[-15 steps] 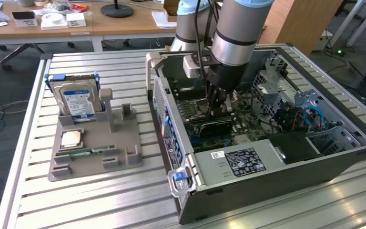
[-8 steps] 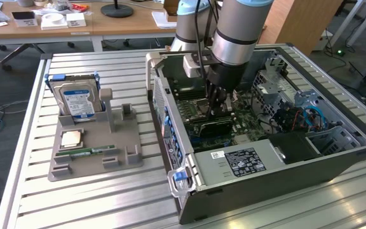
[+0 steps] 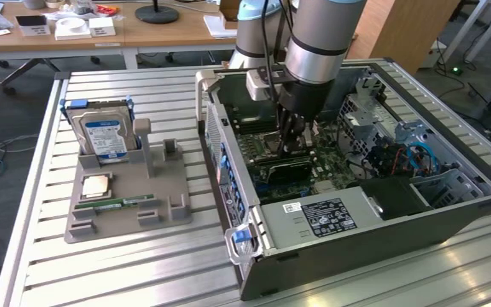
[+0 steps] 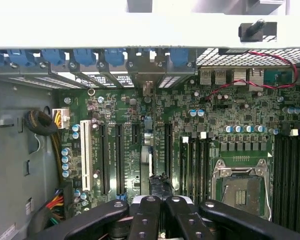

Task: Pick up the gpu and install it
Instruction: 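Press down on the gpu until it lock into place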

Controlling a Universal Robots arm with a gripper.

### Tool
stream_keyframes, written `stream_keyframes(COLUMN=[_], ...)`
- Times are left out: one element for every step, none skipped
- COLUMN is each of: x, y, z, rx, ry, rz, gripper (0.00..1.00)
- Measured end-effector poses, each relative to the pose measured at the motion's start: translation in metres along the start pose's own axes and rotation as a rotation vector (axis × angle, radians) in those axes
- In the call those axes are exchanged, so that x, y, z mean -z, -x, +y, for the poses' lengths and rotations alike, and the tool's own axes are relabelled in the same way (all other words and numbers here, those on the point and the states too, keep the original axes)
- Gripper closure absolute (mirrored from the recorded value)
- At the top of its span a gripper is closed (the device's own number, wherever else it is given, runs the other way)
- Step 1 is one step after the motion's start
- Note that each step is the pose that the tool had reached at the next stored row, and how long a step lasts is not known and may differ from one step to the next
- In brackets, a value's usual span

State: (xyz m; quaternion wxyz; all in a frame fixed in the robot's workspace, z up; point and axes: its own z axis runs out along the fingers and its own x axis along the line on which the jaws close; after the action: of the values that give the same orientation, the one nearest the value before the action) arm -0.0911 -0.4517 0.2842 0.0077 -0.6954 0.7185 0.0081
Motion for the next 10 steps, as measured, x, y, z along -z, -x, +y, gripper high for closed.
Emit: stream_keyframes(x=[0.0, 0.0, 0.0, 0.0001, 0.0001, 0.0002, 0.0001, 0.0, 0.0001, 0.0001], y=[0.0, 0.0, 0.0, 0.0, 0.0, 0.0, 0.0, 0.0001, 0.0001, 0.0001], z=[0.0, 0.0, -0.0001, -0.0007, -0.0016, -0.0023, -0.0029, -0.0034, -0.0037, -0.0042], rx=[0.0, 0.0, 0.0, 0.0, 0.0, 0.0, 0.0, 0.0, 0.0, 0.0], ry=[0.0, 0.0, 0.0, 0.0001, 0.0002, 0.0002, 0.0001, 0.0, 0.0001, 0.0001], rz=[0.0, 0.0, 0.0001, 0.0002, 0.0003, 0.0003, 0.0002, 0.0001, 0.0001, 0.0001], gripper=[0.89, 0.89, 0.89, 0.89, 0.89, 0.89, 0.89, 0.89, 0.89, 0.89])
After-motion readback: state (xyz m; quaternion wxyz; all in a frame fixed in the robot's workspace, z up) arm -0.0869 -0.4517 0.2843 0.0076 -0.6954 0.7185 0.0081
